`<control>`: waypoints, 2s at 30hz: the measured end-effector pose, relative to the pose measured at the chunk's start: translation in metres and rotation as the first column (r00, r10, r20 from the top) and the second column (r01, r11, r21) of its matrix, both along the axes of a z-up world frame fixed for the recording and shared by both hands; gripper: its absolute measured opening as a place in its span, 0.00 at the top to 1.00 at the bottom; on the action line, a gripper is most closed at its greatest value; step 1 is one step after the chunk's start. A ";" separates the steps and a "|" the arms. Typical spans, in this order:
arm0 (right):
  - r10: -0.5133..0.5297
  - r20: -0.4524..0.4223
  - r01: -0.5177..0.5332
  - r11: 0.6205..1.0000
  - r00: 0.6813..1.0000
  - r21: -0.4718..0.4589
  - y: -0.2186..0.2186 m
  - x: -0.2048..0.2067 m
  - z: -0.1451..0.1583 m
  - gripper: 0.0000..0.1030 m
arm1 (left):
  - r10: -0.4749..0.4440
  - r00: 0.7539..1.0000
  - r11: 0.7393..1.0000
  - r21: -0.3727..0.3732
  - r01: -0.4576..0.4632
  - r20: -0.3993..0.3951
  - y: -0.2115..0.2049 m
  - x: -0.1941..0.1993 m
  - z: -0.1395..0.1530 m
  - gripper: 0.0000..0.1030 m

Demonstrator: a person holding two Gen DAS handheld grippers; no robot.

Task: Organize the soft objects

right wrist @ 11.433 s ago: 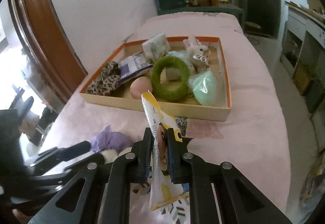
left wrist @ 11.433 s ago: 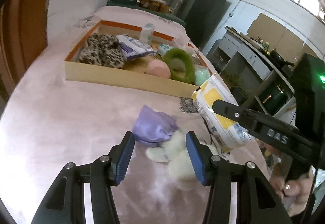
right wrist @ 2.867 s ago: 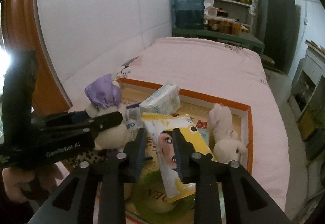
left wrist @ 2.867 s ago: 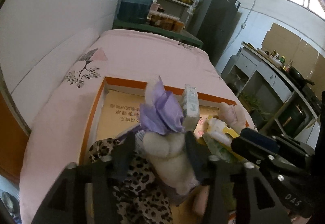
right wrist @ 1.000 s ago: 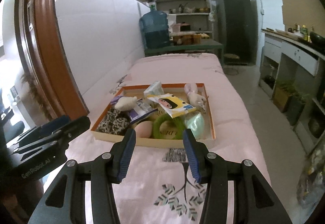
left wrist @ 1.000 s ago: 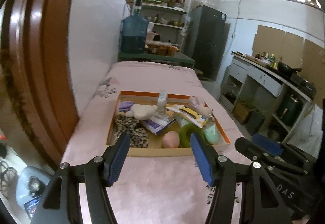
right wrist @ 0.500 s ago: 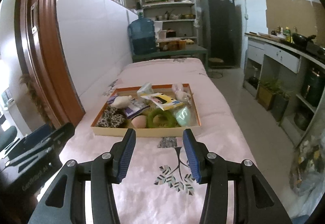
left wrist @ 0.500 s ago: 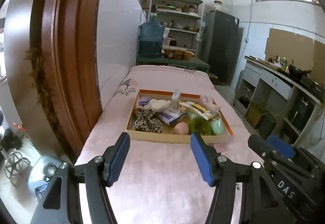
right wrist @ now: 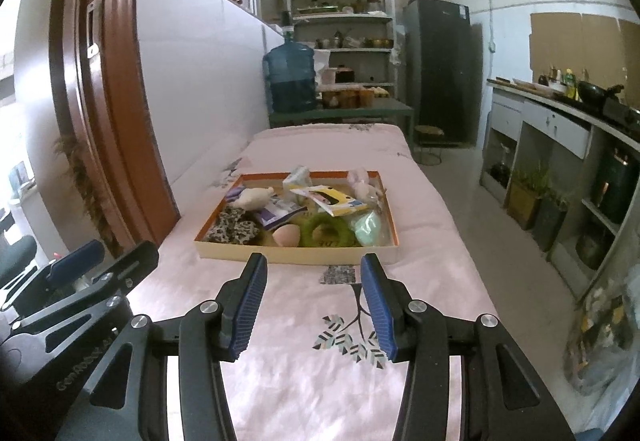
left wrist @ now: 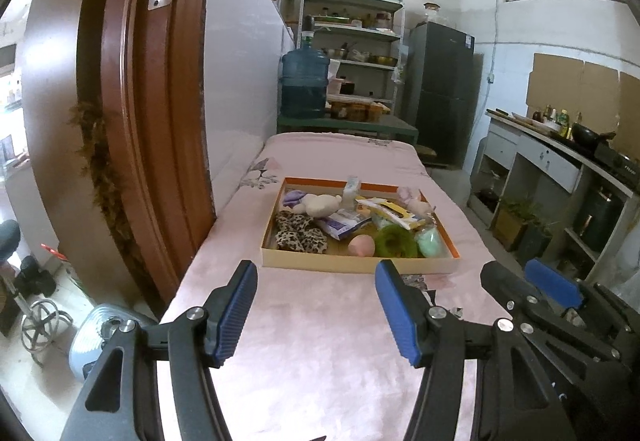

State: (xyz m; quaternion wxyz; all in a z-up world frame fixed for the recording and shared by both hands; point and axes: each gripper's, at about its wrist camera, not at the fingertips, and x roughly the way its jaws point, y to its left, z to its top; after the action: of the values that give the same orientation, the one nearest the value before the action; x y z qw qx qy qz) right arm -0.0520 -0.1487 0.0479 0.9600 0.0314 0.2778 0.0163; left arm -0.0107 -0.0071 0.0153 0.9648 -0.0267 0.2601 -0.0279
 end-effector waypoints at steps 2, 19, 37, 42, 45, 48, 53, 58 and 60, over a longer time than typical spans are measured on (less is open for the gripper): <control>-0.001 0.005 0.001 1.000 1.000 -0.009 0.002 -0.001 0.001 0.51 | 0.007 1.000 1.000 0.009 -0.007 0.003 0.000 -0.001 0.001 0.40; 0.009 0.021 -0.009 1.000 1.000 -0.020 0.007 -0.008 0.006 0.51 | 0.035 0.999 0.999 0.023 -0.036 0.018 0.007 -0.007 0.004 0.40; 0.009 0.019 -0.008 1.000 1.000 -0.020 0.008 -0.007 0.005 0.51 | 0.032 0.999 0.999 0.022 -0.032 0.013 0.005 -0.010 0.004 0.40; 0.009 0.018 -0.009 1.000 1.000 -0.019 0.008 -0.008 0.005 0.51 | 0.027 1.000 0.999 0.023 -0.027 0.011 0.003 -0.011 0.002 0.40; 0.009 0.019 -0.009 1.000 1.000 -0.020 0.008 -0.008 0.005 0.51 | 0.025 1.000 0.999 0.021 -0.025 0.009 0.002 -0.011 0.002 0.40; 0.012 0.018 -0.011 1.000 1.000 -0.020 0.008 -0.008 0.005 0.51 | 0.023 1.000 1.000 0.019 -0.024 0.010 0.002 -0.011 0.002 0.40; 0.012 0.016 -0.011 1.000 1.000 -0.019 0.008 -0.007 0.004 0.51 | 0.023 1.000 1.000 0.021 -0.024 0.009 0.001 -0.012 0.002 0.40; 0.012 0.016 -0.011 1.000 1.000 -0.019 0.008 -0.008 0.004 0.51 | 0.022 1.000 1.000 0.020 -0.023 0.010 0.002 -0.011 0.002 0.40; 0.011 0.015 -0.011 1.000 1.000 -0.018 0.008 -0.008 0.003 0.51 | 0.021 1.000 1.000 0.022 -0.021 0.009 0.001 -0.012 0.002 0.40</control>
State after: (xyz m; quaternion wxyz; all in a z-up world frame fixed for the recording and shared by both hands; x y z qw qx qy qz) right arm -0.0597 -0.1404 0.0513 0.9622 0.0209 0.2708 0.0192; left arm -0.0227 -0.0065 0.0171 0.9664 -0.0184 0.2561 -0.0151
